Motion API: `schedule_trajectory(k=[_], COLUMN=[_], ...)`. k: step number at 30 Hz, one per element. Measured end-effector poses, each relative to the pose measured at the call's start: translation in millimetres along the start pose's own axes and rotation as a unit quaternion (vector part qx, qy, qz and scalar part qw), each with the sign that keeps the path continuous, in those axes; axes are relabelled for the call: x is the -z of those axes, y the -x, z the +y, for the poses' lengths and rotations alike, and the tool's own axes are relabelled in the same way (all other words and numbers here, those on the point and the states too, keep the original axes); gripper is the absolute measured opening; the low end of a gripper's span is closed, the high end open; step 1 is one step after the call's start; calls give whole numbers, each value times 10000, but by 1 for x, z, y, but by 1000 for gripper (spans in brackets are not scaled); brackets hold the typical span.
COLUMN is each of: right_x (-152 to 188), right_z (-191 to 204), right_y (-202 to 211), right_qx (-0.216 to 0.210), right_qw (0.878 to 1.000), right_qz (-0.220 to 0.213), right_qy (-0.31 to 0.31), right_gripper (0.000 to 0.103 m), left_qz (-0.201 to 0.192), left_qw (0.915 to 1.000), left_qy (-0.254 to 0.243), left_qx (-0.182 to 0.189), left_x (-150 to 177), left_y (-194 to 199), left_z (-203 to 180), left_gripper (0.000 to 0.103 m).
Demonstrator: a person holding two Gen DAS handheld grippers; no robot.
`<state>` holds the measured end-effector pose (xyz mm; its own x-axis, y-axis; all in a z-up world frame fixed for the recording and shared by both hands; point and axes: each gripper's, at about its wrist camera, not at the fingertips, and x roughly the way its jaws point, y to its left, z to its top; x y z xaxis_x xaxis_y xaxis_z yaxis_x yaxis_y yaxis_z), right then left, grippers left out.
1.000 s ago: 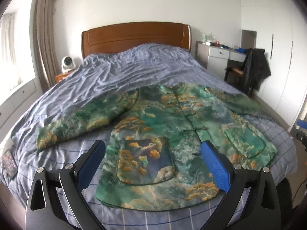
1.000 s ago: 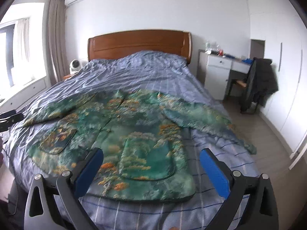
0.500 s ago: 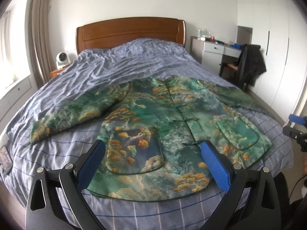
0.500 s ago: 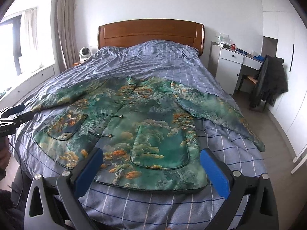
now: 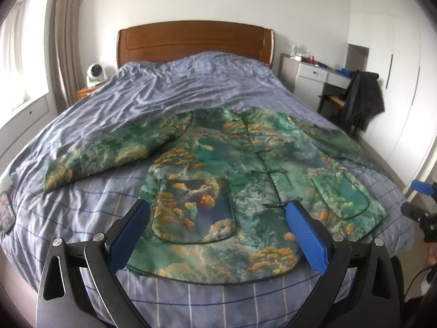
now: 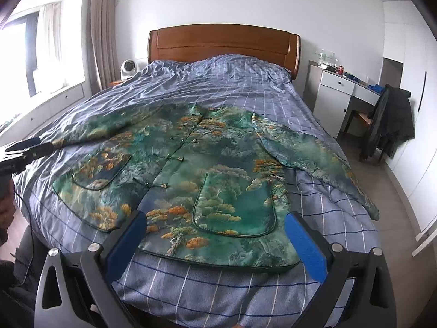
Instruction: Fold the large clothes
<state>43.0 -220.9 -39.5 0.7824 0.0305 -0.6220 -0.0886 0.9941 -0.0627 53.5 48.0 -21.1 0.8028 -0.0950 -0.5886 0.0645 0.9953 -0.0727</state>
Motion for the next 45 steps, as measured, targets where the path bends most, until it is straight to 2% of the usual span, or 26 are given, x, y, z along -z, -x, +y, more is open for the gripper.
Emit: schedule_trajectory(k=[6, 45], right_x=[0, 1], right_z=[6, -2], right_y=[-1, 0], right_qx=[-162, -105], right_qw=[9999, 9998], right_qz=[-10, -9], right_qy=[-2, -152], right_gripper=[103, 103], left_qz=[35, 133], left_qw=[9999, 9995], left_qy=[139, 257], left_qx=[-64, -158], left_x=[2, 4], left_y=[0, -3], left_z=[8, 18], left_gripper=[100, 100])
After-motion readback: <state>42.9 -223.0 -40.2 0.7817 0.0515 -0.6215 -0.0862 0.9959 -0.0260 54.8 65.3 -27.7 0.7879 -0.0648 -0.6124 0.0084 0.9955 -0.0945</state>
